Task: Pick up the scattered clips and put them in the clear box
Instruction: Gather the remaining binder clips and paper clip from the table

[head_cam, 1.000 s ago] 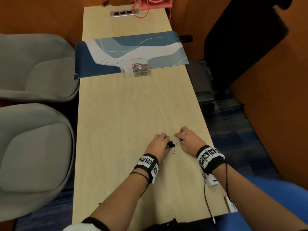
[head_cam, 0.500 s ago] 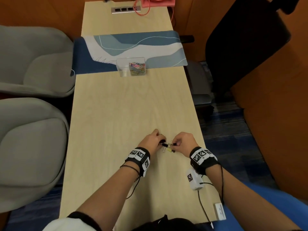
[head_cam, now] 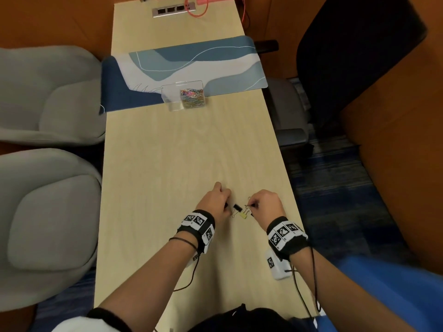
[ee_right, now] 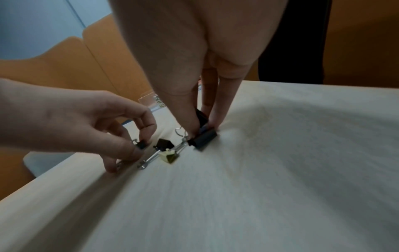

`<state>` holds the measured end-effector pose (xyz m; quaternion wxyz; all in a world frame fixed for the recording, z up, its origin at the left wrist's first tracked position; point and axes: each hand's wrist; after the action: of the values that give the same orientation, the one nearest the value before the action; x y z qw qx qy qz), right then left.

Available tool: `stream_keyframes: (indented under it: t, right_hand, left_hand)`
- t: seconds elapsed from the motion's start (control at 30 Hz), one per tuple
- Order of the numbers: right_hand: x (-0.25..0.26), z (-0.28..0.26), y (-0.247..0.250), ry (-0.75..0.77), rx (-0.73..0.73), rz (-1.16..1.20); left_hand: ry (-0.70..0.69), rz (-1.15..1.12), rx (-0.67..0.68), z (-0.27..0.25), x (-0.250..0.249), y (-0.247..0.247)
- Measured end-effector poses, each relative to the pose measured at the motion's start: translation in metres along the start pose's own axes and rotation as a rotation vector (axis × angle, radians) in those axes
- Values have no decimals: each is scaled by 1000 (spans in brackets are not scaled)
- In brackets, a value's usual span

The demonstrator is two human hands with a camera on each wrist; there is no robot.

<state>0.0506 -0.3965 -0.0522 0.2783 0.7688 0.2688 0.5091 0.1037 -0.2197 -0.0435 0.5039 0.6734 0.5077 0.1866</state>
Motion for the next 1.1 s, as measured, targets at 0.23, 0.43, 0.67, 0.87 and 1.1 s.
stream_keyframes:
  t: [0.23,0.43,0.67,0.87,1.1]
  right_hand:
    - [24,7,4,-15,47,-61]
    - [42,23,18,-10,60,116]
    - [107,73,67,50,-35,561]
    - [180,147,95,175,-147,768]
    - [229,242,75,226,-186,706]
  left_hand:
    - [74,26,-67,-1,7,6]
    - [118,-102,-91,-3,36,7]
    - [103,-411,-292,12,79,63]
    - [183,-626,-681,59,140,190]
    - [228,-606,-741,137,199,241]
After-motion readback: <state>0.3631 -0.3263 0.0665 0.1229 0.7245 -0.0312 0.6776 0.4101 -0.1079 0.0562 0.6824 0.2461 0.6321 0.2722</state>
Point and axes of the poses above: each hand's wrist, its own z-axis towards the middle knuckle, its own y-axis out of the back of the hand, x = y × z, and after that the axes turned 7 degrees about z, right-handed
